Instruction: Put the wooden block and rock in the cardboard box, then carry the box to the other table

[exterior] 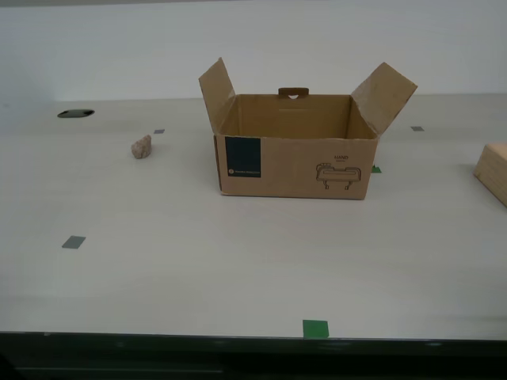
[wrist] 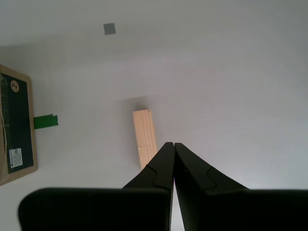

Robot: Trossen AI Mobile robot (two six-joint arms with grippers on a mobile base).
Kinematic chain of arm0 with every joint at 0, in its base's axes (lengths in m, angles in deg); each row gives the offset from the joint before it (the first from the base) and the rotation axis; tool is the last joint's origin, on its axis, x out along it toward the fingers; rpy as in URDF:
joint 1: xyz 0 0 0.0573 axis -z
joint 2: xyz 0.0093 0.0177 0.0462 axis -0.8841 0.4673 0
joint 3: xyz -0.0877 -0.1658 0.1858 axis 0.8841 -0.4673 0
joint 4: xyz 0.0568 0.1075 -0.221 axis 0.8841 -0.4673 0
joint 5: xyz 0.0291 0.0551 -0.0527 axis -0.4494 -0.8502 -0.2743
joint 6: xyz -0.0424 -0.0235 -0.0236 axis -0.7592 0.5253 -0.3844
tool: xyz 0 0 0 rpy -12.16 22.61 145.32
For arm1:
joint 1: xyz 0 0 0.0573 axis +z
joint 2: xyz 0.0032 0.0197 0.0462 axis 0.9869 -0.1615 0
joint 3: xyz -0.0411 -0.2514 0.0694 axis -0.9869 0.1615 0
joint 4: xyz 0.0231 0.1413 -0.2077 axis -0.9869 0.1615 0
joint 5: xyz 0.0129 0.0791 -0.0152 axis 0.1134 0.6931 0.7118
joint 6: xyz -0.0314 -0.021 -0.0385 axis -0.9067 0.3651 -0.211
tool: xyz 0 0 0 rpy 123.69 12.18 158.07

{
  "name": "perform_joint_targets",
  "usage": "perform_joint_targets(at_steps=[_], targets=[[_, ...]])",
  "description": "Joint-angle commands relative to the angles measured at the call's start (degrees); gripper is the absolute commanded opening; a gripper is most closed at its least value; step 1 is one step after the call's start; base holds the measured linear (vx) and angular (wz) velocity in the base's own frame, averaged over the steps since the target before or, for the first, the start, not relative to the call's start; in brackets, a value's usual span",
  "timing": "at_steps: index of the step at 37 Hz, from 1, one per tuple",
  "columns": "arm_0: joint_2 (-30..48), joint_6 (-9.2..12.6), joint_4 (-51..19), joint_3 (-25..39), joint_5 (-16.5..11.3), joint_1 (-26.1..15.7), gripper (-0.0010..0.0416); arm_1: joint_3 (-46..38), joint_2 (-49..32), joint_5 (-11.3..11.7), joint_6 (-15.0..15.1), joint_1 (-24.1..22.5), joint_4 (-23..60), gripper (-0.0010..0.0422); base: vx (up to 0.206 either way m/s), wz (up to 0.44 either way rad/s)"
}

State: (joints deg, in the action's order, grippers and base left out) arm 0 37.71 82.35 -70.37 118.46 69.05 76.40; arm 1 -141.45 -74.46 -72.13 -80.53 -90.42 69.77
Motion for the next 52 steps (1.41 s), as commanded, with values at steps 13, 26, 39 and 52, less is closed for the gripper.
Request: perform_joint_targets(at_steps=[13, 26, 39, 52], targets=[[0.0, 1.0, -0.1, -3.8, -0.2, -0.2, 0.0001, 0.0, 0.0, 0.0, -1.0, 0.0, 0.1, 0.0242, 0.0, 0.0], [0.0, 1.0, -0.1, -3.1, -0.2, -0.3, 0.0001, 0.0, 0.0, 0.0, -0.9, 0.0, 0.7, 0.0361, 0.0, 0.0], [0.0, 1.0, 0.1, -3.1, -0.2, -0.4, 0.0001, 0.0, 0.0, 0.0, -1.0, 0.0, 1.0, 0.0391, 0.0, 0.0], [0.0, 1.0, 0.2, -3.1, -0.2, -0.4, 0.0001, 0.0, 0.0, 0.0, -0.9, 0.0, 0.9, 0.0391, 0.0, 0.0]])
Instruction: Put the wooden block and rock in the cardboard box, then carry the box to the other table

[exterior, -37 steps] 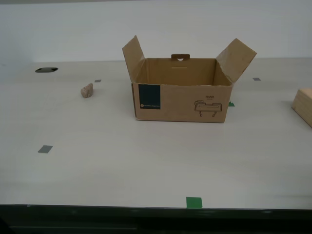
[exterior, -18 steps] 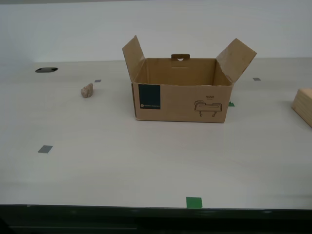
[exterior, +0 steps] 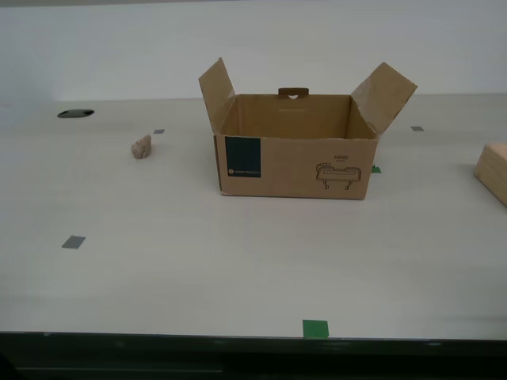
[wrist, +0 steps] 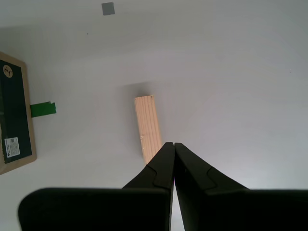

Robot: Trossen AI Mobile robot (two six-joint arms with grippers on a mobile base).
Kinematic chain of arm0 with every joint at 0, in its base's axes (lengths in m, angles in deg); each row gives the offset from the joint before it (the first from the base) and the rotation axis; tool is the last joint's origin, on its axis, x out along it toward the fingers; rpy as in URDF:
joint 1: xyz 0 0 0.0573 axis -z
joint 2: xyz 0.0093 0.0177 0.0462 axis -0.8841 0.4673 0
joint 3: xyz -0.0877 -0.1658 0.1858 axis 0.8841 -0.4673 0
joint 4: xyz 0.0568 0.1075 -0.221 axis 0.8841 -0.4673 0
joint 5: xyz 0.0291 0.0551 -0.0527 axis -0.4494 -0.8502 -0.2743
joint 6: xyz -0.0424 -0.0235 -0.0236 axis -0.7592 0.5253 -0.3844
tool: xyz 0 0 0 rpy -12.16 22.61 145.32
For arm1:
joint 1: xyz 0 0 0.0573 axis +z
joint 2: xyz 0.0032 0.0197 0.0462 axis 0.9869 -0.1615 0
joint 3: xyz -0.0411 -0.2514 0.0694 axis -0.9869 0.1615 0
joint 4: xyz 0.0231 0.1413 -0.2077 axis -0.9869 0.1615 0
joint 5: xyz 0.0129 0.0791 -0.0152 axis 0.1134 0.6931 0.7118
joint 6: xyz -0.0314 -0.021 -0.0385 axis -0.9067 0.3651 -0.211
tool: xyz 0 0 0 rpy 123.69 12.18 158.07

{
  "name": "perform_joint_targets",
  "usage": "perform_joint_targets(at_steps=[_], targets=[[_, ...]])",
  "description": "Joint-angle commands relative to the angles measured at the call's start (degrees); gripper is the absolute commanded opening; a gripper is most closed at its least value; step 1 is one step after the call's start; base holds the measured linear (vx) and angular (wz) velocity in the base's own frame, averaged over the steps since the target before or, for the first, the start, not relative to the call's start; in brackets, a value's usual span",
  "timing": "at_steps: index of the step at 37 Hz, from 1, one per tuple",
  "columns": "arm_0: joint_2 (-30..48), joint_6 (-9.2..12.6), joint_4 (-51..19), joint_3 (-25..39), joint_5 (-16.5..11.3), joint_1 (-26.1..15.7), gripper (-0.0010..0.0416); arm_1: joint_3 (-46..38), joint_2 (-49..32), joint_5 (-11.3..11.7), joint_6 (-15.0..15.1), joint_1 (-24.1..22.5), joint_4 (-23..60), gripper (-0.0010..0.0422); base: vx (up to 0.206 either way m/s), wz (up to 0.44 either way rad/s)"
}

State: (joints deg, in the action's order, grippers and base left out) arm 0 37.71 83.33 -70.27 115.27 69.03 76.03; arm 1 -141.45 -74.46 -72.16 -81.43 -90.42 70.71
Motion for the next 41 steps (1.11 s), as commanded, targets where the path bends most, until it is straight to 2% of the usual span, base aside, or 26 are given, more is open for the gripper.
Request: perform_joint_targets(at_steps=[1, 26, 29, 41], targets=[[0.0, 0.1, 0.0, 0.0, -0.2, 0.0, 0.0001, 0.0, 0.0, 0.0, 0.0, 0.0, 0.0, 0.0391, 0.0, 0.0], [0.0, 0.1, 0.5, 0.0, -0.2, -0.1, 0.0001, 0.0, 0.0, 0.0, 0.0, 0.0, -0.4, 0.0391, 0.0, 0.0], [0.0, 1.1, 0.6, 0.0, -0.3, -0.1, 0.0001, 0.0, 0.0, 0.0, 0.0, 0.0, -0.4, 0.0391, 0.0, 0.0], [0.0, 1.1, 0.9, 0.0, -0.9, -0.1, 0.0001, 0.0, 0.0, 0.0, 0.0, 0.0, -0.4, 0.0391, 0.0, 0.0]])
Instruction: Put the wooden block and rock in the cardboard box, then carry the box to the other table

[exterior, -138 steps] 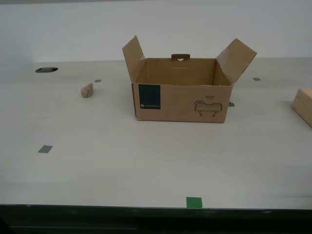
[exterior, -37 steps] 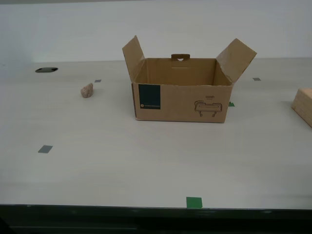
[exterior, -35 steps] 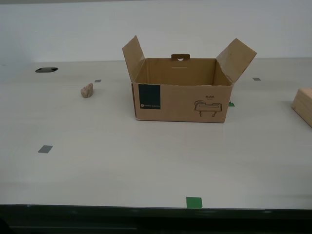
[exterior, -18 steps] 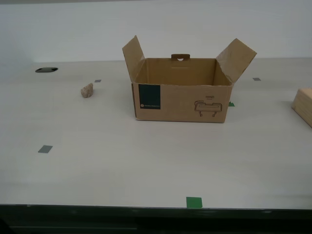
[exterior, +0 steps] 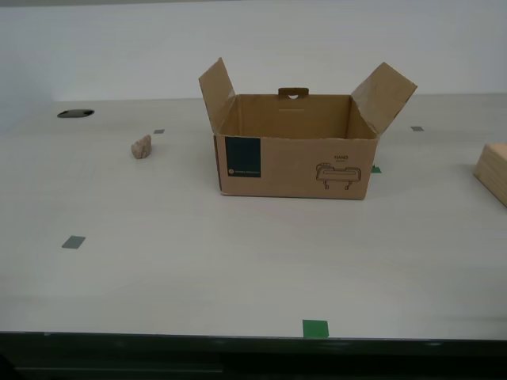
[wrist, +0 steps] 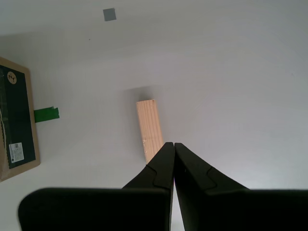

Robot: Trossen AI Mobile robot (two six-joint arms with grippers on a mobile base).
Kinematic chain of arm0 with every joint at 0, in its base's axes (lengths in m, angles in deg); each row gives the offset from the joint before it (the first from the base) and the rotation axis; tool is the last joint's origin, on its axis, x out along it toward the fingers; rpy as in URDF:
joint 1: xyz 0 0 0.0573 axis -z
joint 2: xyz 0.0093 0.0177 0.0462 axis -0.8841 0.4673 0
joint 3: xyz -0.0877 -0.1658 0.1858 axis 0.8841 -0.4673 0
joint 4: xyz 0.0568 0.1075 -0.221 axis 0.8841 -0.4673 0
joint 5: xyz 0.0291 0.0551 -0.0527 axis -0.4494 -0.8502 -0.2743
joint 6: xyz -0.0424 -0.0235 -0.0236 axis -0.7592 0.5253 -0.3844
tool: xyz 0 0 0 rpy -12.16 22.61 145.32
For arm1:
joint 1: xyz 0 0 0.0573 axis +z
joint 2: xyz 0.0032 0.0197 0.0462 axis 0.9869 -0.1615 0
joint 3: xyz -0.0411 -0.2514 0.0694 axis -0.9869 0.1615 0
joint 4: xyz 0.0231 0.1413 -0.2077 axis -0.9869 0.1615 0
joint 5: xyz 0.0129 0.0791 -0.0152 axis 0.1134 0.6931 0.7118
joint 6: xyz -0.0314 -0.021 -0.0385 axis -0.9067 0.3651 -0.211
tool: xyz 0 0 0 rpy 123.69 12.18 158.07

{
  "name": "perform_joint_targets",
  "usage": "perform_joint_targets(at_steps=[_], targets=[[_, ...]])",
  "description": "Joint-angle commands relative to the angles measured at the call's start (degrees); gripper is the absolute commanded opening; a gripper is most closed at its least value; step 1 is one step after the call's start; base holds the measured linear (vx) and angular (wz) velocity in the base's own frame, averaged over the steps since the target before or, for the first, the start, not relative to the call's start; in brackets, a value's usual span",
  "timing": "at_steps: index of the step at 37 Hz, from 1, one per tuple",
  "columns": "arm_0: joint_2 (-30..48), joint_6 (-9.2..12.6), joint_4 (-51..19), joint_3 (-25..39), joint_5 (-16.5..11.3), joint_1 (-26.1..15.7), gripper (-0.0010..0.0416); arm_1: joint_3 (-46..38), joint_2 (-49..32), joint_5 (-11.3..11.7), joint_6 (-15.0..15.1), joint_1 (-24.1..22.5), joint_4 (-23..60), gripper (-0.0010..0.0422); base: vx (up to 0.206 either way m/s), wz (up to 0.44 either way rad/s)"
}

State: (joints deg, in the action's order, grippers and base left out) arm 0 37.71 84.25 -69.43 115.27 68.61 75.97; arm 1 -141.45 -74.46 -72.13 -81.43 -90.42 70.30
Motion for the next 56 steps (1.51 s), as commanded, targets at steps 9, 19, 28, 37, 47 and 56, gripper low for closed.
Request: perform_joint_targets(at_steps=[9, 19, 28, 37, 47, 56], targets=[[0.0, 0.2, 0.0, 0.0, -0.9, 0.0, 0.003, 0.0, 0.0, 0.0, 0.0, 0.0, 0.0, 0.0391, 0.0, 0.0], [0.0, -1.4, 0.2, 0.0, -0.8, 0.0, 0.0167, 0.0, 0.0, 0.0, 0.0, 0.0, 0.0, 0.0391, 0.0, 0.0], [0.0, -1.6, 1.1, 0.0, -0.8, 0.0, 0.0304, 0.0, 0.0, 0.0, 0.0, 0.0, 0.0, 0.0391, 0.0, 0.0], [0.0, -1.6, 1.3, 0.0, -0.8, 0.0, 0.0407, 0.0, 0.0, 0.0, 0.0, 0.0, 0.0, 0.0391, 0.0, 0.0], [0.0, -1.6, 1.3, 0.0, -0.9, 0.0, 0.0392, 0.0, 0.0, 0.0, 0.0, 0.0, 0.0, 0.0391, 0.0, 0.0], [0.0, -1.3, 1.3, 0.0, -0.9, 0.0, 0.0395, 0.0, 0.0, 0.0, 0.0, 0.0, 0.0, 0.0391, 0.0, 0.0]])
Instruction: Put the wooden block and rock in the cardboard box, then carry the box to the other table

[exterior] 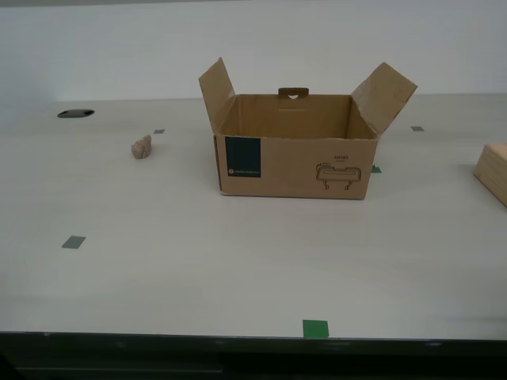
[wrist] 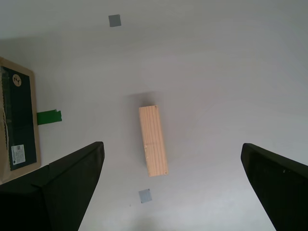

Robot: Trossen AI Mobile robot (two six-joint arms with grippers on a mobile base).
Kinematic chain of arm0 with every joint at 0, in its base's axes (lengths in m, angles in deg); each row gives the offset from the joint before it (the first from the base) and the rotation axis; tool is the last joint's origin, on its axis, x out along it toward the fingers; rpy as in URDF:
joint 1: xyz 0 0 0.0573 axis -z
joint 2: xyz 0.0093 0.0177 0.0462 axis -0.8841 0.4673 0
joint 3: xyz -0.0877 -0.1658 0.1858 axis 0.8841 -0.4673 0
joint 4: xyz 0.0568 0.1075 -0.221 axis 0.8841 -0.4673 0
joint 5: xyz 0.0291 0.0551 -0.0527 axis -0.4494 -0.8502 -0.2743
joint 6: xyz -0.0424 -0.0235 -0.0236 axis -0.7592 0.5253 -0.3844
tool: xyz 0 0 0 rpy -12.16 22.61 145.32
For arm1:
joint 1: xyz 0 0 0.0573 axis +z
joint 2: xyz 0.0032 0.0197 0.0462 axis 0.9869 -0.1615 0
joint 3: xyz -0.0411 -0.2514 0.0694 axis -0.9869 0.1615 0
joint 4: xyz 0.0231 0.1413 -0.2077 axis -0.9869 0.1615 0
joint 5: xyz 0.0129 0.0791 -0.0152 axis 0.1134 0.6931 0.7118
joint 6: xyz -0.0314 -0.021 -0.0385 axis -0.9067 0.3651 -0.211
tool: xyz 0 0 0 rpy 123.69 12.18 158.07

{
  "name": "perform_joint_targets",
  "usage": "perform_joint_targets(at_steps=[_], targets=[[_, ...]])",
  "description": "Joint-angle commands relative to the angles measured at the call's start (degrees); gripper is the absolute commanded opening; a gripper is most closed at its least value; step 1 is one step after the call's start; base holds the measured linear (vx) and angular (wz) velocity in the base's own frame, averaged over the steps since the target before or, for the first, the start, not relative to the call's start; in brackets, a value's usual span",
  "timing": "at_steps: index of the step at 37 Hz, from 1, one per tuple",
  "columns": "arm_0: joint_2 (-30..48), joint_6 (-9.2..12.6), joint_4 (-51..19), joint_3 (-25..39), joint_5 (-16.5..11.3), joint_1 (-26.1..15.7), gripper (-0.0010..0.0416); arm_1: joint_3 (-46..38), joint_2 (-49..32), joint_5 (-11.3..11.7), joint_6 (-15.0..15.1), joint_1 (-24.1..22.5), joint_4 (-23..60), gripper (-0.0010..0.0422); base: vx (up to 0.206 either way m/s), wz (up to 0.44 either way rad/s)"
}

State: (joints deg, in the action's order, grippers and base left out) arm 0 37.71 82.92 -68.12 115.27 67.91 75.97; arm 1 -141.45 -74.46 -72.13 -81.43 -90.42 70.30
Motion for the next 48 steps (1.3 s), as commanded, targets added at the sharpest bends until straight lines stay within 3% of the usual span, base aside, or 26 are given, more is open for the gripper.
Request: perform_joint_targets(at_steps=[1, 11, 17, 48], targets=[[0.0, 0.1, 0.0, 0.0, -0.2, 0.0, 0.0395, 0.0, 0.0, 0.0, 0.0, 0.0, 0.0, 0.0391, 0.0, 0.0], [0.0, 0.5, 0.0, 0.0, -2.2, 0.0, 0.0395, 0.0, 0.0, 0.0, 0.0, 0.0, 0.0, 0.0391, 0.0, 0.0], [0.0, 1.5, -0.5, 0.0, -2.2, -0.1, 0.0393, 0.0, 0.0, 0.0, 0.0, 0.0, 0.0, 0.0391, 0.0, 0.0], [0.0, 1.6, 1.7, 0.0, -2.1, -0.1, 0.039, 0.0, 0.0, 0.0, 0.0, 0.0, -0.1, 0.0391, 0.0, 0.0]])
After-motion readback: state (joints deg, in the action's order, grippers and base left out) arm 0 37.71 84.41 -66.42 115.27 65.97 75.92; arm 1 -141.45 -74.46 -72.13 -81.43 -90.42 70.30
